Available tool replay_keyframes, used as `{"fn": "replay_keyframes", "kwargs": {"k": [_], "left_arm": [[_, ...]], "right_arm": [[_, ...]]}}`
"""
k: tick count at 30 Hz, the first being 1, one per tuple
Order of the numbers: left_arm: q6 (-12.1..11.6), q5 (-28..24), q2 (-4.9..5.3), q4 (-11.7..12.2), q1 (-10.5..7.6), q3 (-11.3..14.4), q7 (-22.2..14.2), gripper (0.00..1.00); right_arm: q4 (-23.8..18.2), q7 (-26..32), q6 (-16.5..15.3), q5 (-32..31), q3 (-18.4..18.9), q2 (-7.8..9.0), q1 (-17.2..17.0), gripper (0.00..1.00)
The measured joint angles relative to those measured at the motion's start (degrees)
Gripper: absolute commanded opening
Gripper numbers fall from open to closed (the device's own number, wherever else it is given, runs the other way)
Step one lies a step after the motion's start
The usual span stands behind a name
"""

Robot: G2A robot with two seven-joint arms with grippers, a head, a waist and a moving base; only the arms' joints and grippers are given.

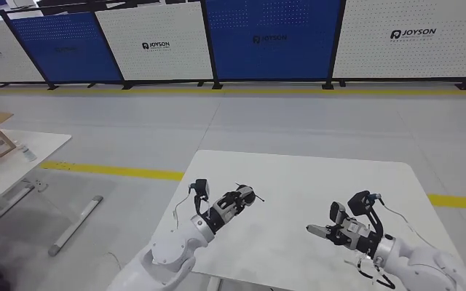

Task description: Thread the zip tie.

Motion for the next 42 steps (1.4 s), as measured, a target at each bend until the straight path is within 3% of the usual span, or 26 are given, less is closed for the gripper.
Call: {"fn": "replay_keyframes", "kwargs": {"k": [7, 10, 16, 18, 21, 25, 28, 32, 35, 37, 39, 42], "left_arm": [[-0.69, 5.35, -1.81, 11.5, -5.95, 7.1, 4.17, 0.0], [-0.77, 6.69, -2.12, 13.04, -6.81, 8.28, 4.74, 0.0], [-0.82, 6.57, -2.11, 12.86, -6.76, 8.21, 4.67, 0.0], [-1.34, 6.43, -2.13, 11.6, -6.75, 7.83, 4.59, 0.0], [-2.97, 5.88, -1.96, 6.39, -4.99, 5.84, 5.1, 0.0], [-4.34, 4.49, -1.42, -2.62, -0.34, 2.05, 4.77, 0.0], [-5.26, 1.13, -1.13, -7.54, 2.69, -0.64, 2.68, 0.0], [-6.11, 1.78, -0.84, -10.71, 5.99, -3.19, 1.51, 0.0], [-4.64, 4.05, -0.79, -10.4, 7.27, -3.39, 1.64, 0.0], [-3.62, 5.24, -0.95, -8.6, 7.14, -2.56, 2.06, 0.0], [-3.09, 5.51, -1.19, -5.41, 6.23, -1.45, 2.21, 0.0], [-2.51, 7.05, -1.89, 1.67, 3.33, 1.58, 3.57, 0.0]], "right_arm": [[0.0, 0.0, 0.0, 0.0, 0.0, 0.0, 0.0, 1.0], [0.0, 0.0, 0.0, 0.0, 0.0, 0.0, 0.0, 1.0], [0.0, 0.0, 0.0, 0.0, 0.0, 0.0, 0.0, 1.0], [0.0, 0.0, 0.0, 0.0, 0.0, 0.0, 0.0, 1.0], [0.0, 0.0, 0.0, 0.0, 0.0, 0.0, 0.0, 1.0], [0.0, 0.0, 0.0, 0.0, 0.0, 0.0, 0.0, 1.0], [0.0, 0.0, 0.0, 0.0, 0.0, 0.0, 0.0, 1.0], [0.0, 0.0, 0.0, 0.0, 0.0, 0.0, 0.0, 1.0], [0.0, 0.0, 0.0, 0.0, 0.0, 0.0, 0.0, 1.0], [0.0, 0.0, 0.0, 0.0, 0.0, 0.0, 0.0, 1.0], [0.0, 0.0, 0.0, 0.0, 0.0, 0.0, 0.0, 1.0], [0.0, 0.0, 0.0, 0.0, 0.0, 0.0, 0.0, 1.0]]}}
